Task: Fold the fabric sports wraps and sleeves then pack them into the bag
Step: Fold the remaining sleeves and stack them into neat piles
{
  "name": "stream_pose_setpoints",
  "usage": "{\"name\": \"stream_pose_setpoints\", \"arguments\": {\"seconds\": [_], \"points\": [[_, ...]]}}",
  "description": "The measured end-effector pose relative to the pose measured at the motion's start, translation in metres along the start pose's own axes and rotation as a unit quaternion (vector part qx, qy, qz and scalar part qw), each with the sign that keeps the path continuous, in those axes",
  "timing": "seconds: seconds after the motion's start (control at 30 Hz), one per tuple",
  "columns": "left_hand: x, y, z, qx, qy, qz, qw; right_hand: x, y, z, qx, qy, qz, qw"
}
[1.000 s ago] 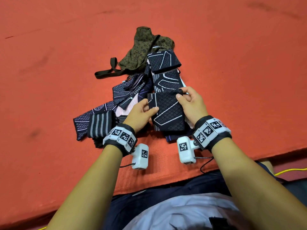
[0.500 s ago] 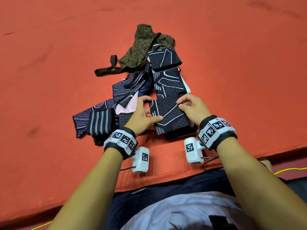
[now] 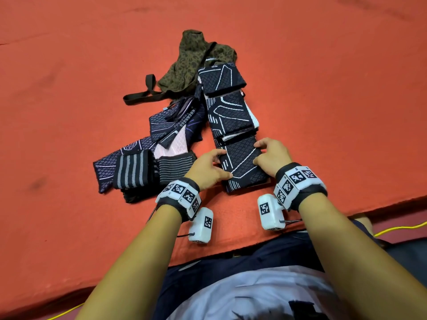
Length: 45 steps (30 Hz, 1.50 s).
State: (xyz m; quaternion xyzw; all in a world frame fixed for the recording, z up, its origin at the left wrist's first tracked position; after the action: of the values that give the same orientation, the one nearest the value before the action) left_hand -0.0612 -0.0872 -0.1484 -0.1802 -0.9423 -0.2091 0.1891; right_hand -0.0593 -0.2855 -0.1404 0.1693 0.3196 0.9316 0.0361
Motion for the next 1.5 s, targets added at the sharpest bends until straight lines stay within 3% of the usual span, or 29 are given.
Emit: {"name": "stream_pose_setpoints", "arguments": {"seconds": [0.2, 0.37, 0.5, 0.77, 0.9, 1.13, 1.5], "points": [[-0.008, -0.001, 0.003, -0.029, 0.021, -0.012, 0.999, 0.011, -0.002, 0.013, 0.110, 0.074, -0.042, 0.990], [-0.019, -0.002, 0.010, -0.088, 0.006, -0.022, 0.996, 0.010, -0.011, 0.029, 0.116, 0.129, -0.003, 0.985], [-0.015, -0.001, -0.002, -0.143, -0.006, -0.032, 0.989, 0.009, -0.028, 0.015, 0.125, 0.093, 0.063, 0.986], [-0.016, -0.003, 0.007, -0.172, -0.015, 0.002, 0.985, 0.001, -0.033, 0.001, 0.058, 0.070, 0.046, 0.995], [-0.013, -0.002, 0.006, -0.192, -0.016, 0.024, 0.981, -0.003, -0.036, 0.008, 0.104, 0.063, 0.062, 0.991], [-0.012, 0.030, -0.010, -0.046, -0.014, -0.033, 0.998, -0.008, -0.040, 0.060, 0.170, 0.112, 0.095, 0.975], [-0.020, 0.132, -0.030, -0.124, 0.024, -0.129, 0.984, -0.037, -0.057, 0.176, 0.254, 0.209, 0.091, 0.940]]}}
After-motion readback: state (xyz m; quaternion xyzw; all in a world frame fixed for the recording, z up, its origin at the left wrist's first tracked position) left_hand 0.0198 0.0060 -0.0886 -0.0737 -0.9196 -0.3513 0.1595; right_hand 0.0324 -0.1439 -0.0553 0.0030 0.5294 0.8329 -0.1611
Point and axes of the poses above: each hand's wrist, its own x-axis away from the middle knuckle, its own y-axis out of the back of the hand, z = x × y, the point moved 3 cm from there along -x, towards the middle knuckle, and after that the axes turned 1 degree about z, right-handed, at the moved point
